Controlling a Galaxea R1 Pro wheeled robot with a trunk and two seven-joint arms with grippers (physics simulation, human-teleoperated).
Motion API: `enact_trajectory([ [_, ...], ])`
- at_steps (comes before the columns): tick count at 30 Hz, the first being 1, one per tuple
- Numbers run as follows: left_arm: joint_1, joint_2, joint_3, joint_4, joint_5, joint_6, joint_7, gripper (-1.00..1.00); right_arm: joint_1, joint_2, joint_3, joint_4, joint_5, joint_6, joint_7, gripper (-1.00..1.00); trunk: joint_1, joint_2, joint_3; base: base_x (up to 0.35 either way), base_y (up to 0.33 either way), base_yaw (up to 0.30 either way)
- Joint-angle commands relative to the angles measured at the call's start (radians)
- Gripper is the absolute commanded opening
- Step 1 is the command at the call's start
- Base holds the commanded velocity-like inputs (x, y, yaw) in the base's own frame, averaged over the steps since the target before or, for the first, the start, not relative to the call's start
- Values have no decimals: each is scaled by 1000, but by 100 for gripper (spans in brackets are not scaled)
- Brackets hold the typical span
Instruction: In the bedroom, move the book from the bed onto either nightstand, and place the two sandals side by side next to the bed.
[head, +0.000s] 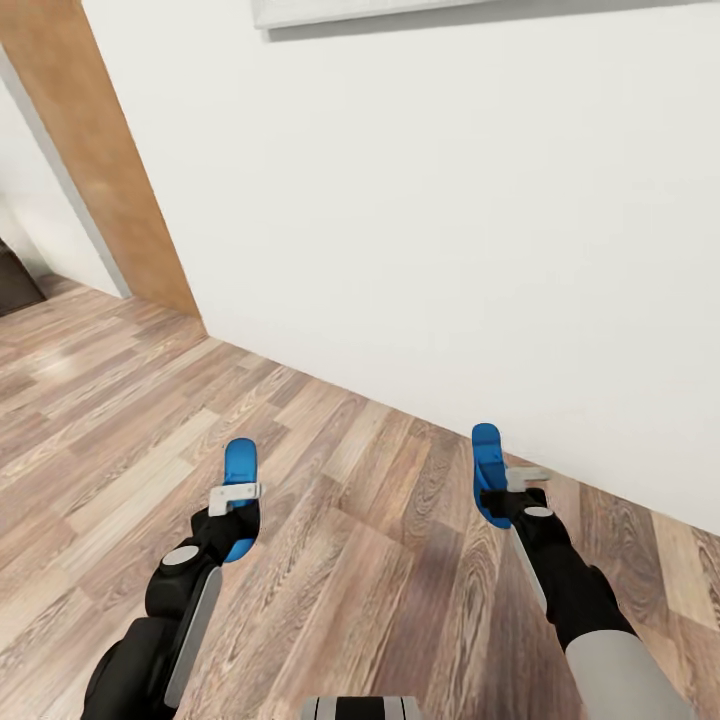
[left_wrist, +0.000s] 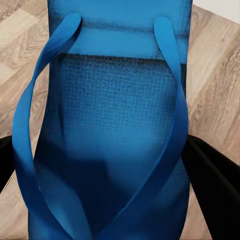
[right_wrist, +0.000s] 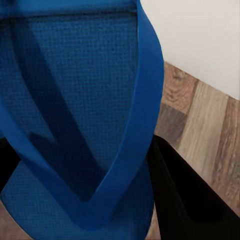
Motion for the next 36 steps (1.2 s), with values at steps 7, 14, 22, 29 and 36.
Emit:
enact_trajectory([
  [7, -1, 0, -2, -1, 4, 5, 6, -100, 0, 0, 1, -2, 6, 7, -1, -100, 0, 0, 4, 0, 0, 267],
  [14, -1, 0, -4, -1, 4, 5, 6, -100, 0, 0, 1, -2, 6, 7, -1, -100, 0, 0, 8, 131, 0, 267],
  [22, -1, 0, -11, -1, 4, 5, 6, -100, 0, 0, 1, -2, 6, 7, 0, -100, 0, 0, 12, 314, 28, 270],
  [29, -1, 0, -12, -1, 4, 5, 6, -100, 0, 0, 1, -2, 6, 7, -1, -100, 0, 0, 15, 316, 119, 270],
  [36, -1, 0, -14, -1, 4, 5, 6, -100, 0, 0, 1, -2, 6, 7, -1, -100, 0, 0, 19, 316, 130, 270],
])
